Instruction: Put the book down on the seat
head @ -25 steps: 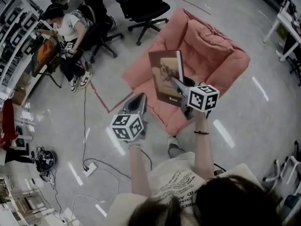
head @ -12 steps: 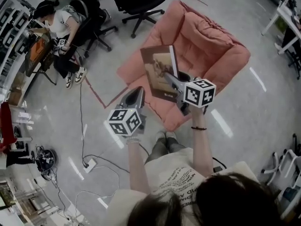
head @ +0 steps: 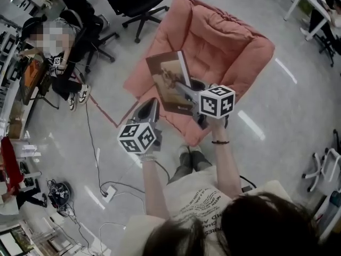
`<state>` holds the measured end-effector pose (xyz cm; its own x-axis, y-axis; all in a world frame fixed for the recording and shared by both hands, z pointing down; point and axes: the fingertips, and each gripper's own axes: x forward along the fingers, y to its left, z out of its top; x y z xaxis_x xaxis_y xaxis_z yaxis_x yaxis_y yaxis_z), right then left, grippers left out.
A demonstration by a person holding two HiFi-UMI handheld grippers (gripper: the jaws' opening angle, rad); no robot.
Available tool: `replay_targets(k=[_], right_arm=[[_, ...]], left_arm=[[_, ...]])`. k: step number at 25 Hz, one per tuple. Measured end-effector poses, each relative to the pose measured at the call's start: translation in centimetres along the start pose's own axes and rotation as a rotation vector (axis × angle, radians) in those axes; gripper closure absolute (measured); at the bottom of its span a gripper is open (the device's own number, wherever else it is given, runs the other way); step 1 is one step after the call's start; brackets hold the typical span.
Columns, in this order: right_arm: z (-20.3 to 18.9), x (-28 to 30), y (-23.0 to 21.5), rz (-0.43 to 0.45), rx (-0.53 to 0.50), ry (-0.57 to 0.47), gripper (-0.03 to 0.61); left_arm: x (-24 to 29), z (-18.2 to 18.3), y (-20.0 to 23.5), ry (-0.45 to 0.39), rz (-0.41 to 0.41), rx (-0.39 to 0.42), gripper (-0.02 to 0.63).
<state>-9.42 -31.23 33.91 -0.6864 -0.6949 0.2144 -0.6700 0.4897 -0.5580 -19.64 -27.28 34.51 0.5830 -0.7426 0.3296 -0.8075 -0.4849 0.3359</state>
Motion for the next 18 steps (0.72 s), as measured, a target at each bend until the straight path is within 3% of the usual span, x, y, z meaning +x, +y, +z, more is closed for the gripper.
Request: replay_targets(k=[10, 18], right_arm=[[-2.7, 3.9, -5.9, -0.037, 0.032, 0.114, 0.43], [-5.0, 6.1, -8.9, -0.039, 0.048, 0.158, 0.43]], left_arm=[[6.4, -2.1, 1.6, 0.115, -0.034, 0.023, 0.618], [9.2, -5.9, 3.4, 0.169, -0.041, -0.038, 0.618]])
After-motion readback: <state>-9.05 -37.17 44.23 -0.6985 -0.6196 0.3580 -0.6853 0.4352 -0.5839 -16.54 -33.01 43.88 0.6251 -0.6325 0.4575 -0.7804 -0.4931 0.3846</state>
